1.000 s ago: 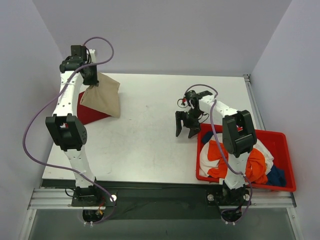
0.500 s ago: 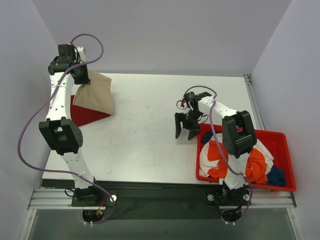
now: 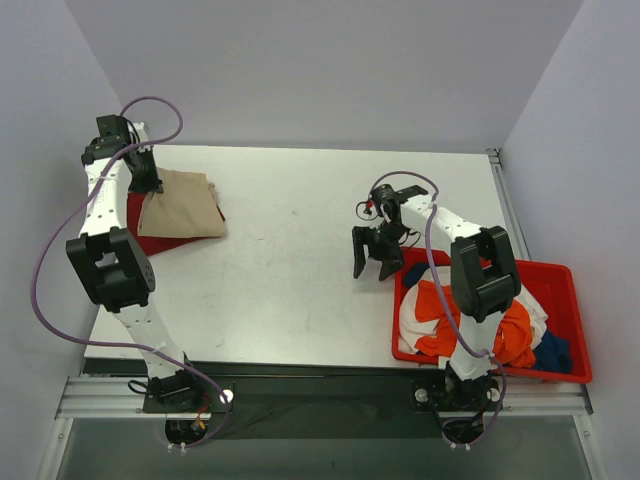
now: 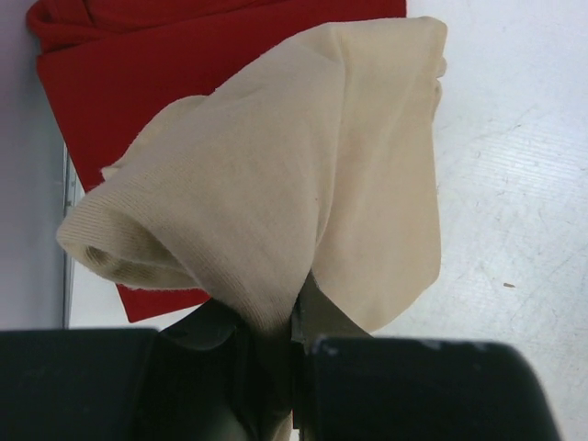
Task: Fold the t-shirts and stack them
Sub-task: Put the neatly folded tshirt into the corner of the board with the left arm
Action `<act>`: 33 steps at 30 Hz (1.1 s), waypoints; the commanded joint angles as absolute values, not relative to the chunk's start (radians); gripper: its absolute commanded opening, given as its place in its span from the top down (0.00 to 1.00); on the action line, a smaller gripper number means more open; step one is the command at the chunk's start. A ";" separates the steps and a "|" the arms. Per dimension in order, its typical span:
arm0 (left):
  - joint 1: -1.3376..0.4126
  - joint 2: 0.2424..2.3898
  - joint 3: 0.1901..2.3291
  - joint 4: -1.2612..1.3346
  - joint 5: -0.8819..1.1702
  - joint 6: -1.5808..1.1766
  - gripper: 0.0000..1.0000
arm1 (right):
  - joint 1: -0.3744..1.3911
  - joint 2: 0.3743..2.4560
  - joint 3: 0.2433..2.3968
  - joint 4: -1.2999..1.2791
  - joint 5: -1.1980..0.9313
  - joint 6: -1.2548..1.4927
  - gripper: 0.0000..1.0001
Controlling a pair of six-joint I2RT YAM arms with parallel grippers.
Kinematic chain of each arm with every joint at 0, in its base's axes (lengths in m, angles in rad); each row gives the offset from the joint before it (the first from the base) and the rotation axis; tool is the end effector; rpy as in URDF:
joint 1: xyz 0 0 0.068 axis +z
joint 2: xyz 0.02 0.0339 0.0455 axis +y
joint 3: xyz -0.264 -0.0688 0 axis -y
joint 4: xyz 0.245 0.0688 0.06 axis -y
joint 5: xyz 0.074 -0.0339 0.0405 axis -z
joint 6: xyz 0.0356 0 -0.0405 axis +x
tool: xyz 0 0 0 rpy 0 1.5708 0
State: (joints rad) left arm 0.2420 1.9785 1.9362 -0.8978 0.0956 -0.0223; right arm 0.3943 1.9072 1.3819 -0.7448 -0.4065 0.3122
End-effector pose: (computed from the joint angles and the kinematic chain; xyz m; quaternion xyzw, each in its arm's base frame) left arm 0.4246 0.1013 0.3171 -0.1104 0.9433 -0.0112 0.3129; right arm 0.3462 0.1593 0.1898 -0.0699 0.9663 0.2380 0.0686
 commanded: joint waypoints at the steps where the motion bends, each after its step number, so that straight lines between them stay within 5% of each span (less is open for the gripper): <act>1: 0.273 1.973 1.918 -0.822 0.121 -0.017 1.00 | 0.399 1.844 1.367 -0.795 -0.385 0.316 0.33; 5: 0.302 1.976 1.885 -0.802 0.091 -0.026 0.97 | 0.399 1.833 1.353 -0.795 -0.380 0.321 0.33; 6: 0.308 1.979 1.885 -0.808 0.066 -0.031 0.75 | 0.400 1.830 1.353 -0.793 -0.377 0.321 0.33; 14: 0.360 1.843 1.806 -0.735 -0.087 -0.143 0.09 | 0.408 1.761 1.344 -0.772 -0.370 0.328 0.33; 24: 0.307 1.502 1.498 -0.627 -0.204 -0.273 0.03 | 0.414 1.617 1.281 -0.701 -0.333 0.350 0.32; 33: -0.257 1.210 1.313 -0.716 -0.464 -0.388 0.03 | 0.423 1.392 1.122 -0.598 -0.235 0.365 0.32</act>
State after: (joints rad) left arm -0.0834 1.2892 1.3621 -0.6853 -0.3279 -0.3126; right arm 0.4141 1.4834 1.1748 -0.6270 -0.3008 0.3519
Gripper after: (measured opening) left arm 0.974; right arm 0.675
